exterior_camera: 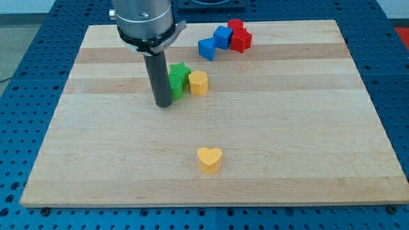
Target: Move your arm towards the yellow heart
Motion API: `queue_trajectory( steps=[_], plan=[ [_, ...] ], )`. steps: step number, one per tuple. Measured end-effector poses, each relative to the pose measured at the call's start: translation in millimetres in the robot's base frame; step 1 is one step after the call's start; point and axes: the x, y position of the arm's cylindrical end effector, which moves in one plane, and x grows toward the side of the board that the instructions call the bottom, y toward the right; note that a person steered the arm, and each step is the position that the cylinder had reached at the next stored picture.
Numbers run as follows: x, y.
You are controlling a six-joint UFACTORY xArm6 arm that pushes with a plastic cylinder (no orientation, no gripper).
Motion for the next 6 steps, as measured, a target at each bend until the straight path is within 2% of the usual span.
queue_trajectory(
  steps=[1, 2, 3, 4, 5, 6],
  plan=[
    [35.3, -10.2],
    [98.2, -70.6],
    [175.0, -76.1],
    [187.0, -45.7],
    [175.4, 53.5],
    [138.3, 110.2]
  ],
)
